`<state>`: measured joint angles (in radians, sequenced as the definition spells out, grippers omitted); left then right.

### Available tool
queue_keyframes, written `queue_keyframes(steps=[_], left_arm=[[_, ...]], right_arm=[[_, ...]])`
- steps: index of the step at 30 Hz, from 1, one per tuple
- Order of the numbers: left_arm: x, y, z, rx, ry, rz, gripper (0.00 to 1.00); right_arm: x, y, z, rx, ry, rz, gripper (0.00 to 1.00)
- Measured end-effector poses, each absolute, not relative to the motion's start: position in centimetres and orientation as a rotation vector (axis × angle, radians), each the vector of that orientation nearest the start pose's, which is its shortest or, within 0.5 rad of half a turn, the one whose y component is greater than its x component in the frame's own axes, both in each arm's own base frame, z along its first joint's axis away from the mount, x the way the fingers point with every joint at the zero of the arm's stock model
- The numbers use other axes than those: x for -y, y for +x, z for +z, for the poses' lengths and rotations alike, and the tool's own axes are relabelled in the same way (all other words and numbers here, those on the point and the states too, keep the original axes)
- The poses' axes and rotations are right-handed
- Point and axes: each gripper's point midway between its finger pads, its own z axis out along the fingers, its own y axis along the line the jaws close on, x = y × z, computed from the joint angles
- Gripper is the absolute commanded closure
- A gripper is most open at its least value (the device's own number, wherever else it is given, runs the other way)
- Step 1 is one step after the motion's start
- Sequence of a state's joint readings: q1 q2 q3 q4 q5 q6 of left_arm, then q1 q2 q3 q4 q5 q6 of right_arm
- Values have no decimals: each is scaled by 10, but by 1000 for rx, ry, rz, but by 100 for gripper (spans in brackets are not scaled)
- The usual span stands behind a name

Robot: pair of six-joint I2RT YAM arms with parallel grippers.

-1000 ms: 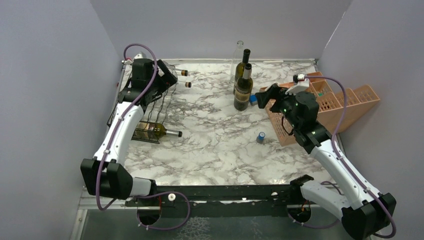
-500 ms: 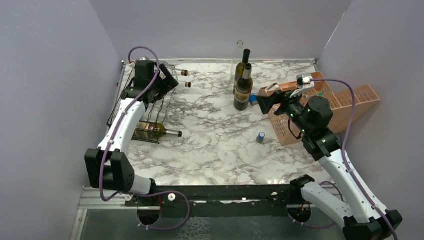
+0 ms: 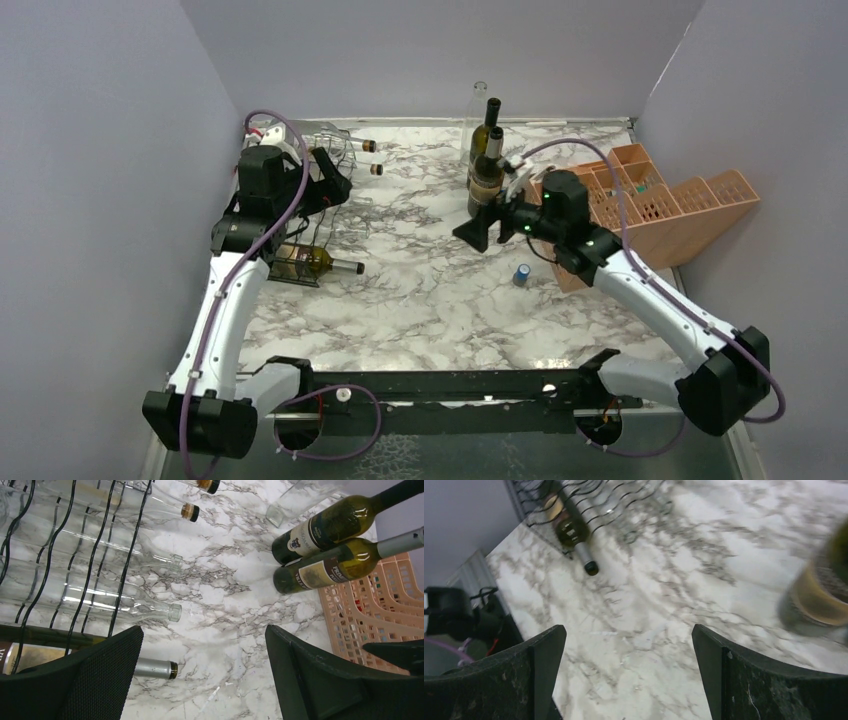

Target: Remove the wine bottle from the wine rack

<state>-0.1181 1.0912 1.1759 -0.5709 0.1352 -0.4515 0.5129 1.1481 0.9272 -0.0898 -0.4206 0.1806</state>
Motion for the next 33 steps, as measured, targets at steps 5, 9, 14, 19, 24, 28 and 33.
queue_keyframes(steps=[5,9,14,19,24,28,33], left_arm=[[81,315,297,-2017,-200,-494,1],[80,304,304,-1979,-180,-496,1],[77,291,301,-1962,-180,-488,1],[80,284,291,-1976,-209,-526,1],[88,279,271,-2025,-239,-582,1],[90,277,268,-2034,-246,-597,1],[93,277,271,-2022,-235,-615,1]], right_arm=[[-330,249,228,-1864,-831,988,0],[-384,243,197,-1897,-938,1039,0],[-437,250,152,-1957,-1022,1079,4],[-475,256,124,-1962,-1068,1107,5],[-495,263,102,-1976,-1092,1129,9],[-505,269,90,-1983,-1099,1125,10],[-511,275,80,-1992,-1103,1120,17]])
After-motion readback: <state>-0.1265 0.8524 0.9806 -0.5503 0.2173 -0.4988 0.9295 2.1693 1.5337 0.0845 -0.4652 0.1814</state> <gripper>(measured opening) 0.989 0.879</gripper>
